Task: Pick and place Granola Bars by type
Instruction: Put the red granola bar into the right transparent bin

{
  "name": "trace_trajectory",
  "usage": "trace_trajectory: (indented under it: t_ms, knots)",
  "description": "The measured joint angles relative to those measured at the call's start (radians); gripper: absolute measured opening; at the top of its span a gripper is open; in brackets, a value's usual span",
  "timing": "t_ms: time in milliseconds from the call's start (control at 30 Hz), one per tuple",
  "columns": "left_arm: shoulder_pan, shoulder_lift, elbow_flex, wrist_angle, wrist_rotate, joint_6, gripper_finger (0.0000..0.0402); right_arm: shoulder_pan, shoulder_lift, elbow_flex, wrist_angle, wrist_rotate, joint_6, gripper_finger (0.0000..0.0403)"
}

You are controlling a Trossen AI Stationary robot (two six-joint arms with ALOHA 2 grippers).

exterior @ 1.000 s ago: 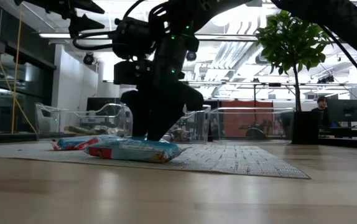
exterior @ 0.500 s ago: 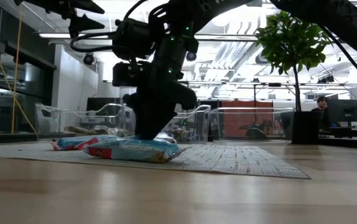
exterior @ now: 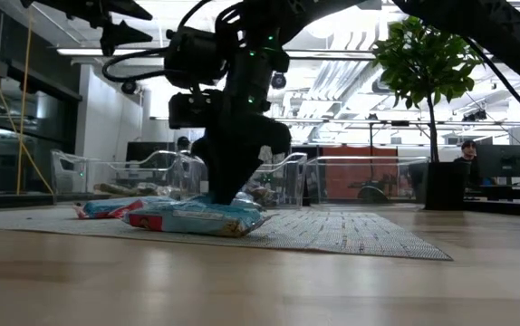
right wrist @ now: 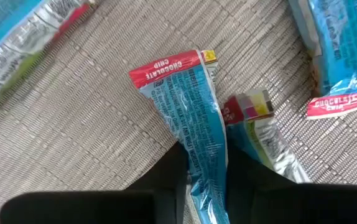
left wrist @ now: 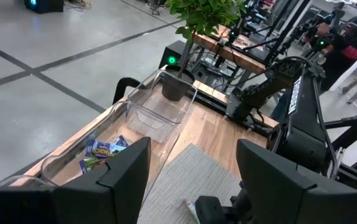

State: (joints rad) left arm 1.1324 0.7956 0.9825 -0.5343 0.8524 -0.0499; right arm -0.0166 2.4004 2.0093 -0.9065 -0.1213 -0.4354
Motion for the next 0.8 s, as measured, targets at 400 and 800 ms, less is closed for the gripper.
trace_trajectory:
  t_ms: [400, 800]
  knots:
    - [0.0, 0.0, 0.0, 0.0, 0.0, 0.001, 0.0233, -0.002, 0.001, 0.164, -0.054, 0.002, 0.039, 0.0034]
    - [0.0, 0.0, 0.0, 0.0, 0.0, 0.001, 0.0234, -0.044, -0.025, 0.335, -0.155, 0.261, 0.313, 0.0032]
